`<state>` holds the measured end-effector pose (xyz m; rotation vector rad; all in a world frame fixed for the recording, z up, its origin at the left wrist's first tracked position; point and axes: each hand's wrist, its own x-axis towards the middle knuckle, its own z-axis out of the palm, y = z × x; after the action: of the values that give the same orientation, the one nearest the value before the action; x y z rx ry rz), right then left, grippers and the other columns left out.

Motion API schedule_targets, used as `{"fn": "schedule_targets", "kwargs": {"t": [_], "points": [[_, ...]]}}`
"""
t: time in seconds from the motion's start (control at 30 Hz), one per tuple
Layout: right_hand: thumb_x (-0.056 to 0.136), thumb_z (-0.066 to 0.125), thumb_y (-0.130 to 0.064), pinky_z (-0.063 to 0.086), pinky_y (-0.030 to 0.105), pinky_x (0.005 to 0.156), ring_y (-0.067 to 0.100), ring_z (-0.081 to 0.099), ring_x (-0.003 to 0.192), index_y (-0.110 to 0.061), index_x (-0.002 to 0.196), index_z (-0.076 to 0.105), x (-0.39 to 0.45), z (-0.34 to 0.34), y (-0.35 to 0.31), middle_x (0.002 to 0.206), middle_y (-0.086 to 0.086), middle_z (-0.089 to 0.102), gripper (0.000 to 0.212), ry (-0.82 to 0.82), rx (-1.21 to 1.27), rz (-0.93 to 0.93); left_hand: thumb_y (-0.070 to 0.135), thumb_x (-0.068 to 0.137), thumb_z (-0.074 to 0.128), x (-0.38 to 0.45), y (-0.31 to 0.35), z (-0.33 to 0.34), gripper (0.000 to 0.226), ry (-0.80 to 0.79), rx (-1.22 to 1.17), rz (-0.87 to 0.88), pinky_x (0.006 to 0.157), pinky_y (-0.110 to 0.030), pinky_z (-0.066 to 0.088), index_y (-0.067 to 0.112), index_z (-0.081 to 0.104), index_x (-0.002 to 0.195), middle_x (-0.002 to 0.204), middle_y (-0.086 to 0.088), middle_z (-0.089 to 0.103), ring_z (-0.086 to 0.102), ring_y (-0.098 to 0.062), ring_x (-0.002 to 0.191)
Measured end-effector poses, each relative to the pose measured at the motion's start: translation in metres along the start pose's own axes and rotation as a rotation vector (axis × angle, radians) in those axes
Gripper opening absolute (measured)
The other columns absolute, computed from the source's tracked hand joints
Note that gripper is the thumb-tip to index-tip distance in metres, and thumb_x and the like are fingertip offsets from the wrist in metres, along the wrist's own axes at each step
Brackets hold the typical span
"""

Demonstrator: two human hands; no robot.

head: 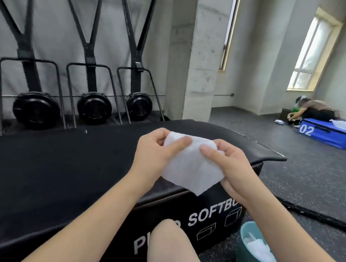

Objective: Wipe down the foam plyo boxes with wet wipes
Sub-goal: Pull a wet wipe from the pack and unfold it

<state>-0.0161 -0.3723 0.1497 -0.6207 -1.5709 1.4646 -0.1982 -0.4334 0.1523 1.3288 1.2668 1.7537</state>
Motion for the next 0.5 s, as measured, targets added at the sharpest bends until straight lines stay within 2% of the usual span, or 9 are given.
{"fn": "schedule_targets", "kwargs": {"t": [0.07, 0.17, 0.3, 0.37, 0.43, 0.5], "points": [[0.081, 0.079, -0.024, 0.053, 0.035, 0.072, 0.024, 0.067, 0.086, -0.012, 0.092, 0.063, 0.001, 0.018, -0.001, 0.094, 0.010, 0.070, 0.023, -0.011, 0.039, -0.006, 0.023, 0.079, 0.085, -0.004, 0.001, -0.022, 0.028, -0.052, -0.120, -0.036, 0.062, -0.031, 0.047, 0.012, 0.060, 0.077, 0.079, -0.006, 0.063, 0.062, -0.020, 0.075], [0.080, 0.078, -0.017, 0.053, 0.029, 0.062, 0.021, 0.067, 0.077, -0.015, 0.086, 0.062, 0.004, 0.043, -0.002, 0.087, 0.007, 0.069, 0.017, -0.027, 0.046, -0.024, 0.014, 0.077, 0.080, -0.011, 0.002, -0.055, 0.021, -0.102, -0.308, -0.102, 0.068, -0.035, 0.048, 0.014, 0.061, 0.085, 0.088, -0.010, 0.065, 0.063, -0.026, 0.082], [0.081, 0.081, -0.019, 0.055, 0.027, 0.062, 0.019, 0.069, 0.072, -0.007, 0.094, 0.066, 0.020, 0.067, -0.008, 0.085, 0.006, 0.073, 0.023, -0.062, -0.159, 0.011, 0.011, 0.077, 0.080, -0.004, 0.002, -0.094, 0.040, 0.027, -0.378, -0.087, 0.075, -0.037, 0.048, 0.006, 0.060, 0.111, 0.089, -0.007, 0.068, 0.063, -0.021, 0.078], [0.080, 0.082, -0.022, 0.055, 0.028, 0.067, 0.017, 0.070, 0.075, -0.011, 0.094, 0.070, 0.034, 0.076, -0.009, 0.088, 0.006, 0.074, 0.022, -0.128, -0.315, 0.027, 0.016, 0.076, 0.082, 0.004, 0.001, -0.112, 0.053, 0.058, -0.259, -0.081, 0.078, -0.034, 0.049, 0.014, 0.060, 0.124, 0.090, -0.001, 0.072, 0.065, -0.013, 0.075], [0.080, 0.083, -0.023, 0.054, 0.026, 0.071, 0.012, 0.069, 0.078, -0.017, 0.090, 0.072, 0.050, 0.088, -0.010, 0.090, 0.002, 0.074, 0.017, -0.227, -0.442, 0.020, 0.027, 0.077, 0.082, 0.013, -0.002, -0.128, 0.052, -0.085, -0.007, -0.078, 0.085, -0.033, 0.049, 0.025, 0.063, 0.126, 0.097, 0.003, 0.075, 0.069, -0.009, 0.081], [0.077, 0.085, -0.027, 0.053, 0.021, 0.072, 0.007, 0.068, 0.080, -0.022, 0.087, 0.073, 0.076, 0.106, -0.006, 0.089, -0.002, 0.074, 0.017, -0.323, -0.562, 0.033, 0.033, 0.081, 0.084, 0.028, -0.009, -0.142, 0.042, -0.277, 0.209, -0.116, 0.098, -0.037, 0.049, 0.027, 0.070, 0.120, 0.106, 0.001, 0.076, 0.071, -0.013, 0.101]]}}
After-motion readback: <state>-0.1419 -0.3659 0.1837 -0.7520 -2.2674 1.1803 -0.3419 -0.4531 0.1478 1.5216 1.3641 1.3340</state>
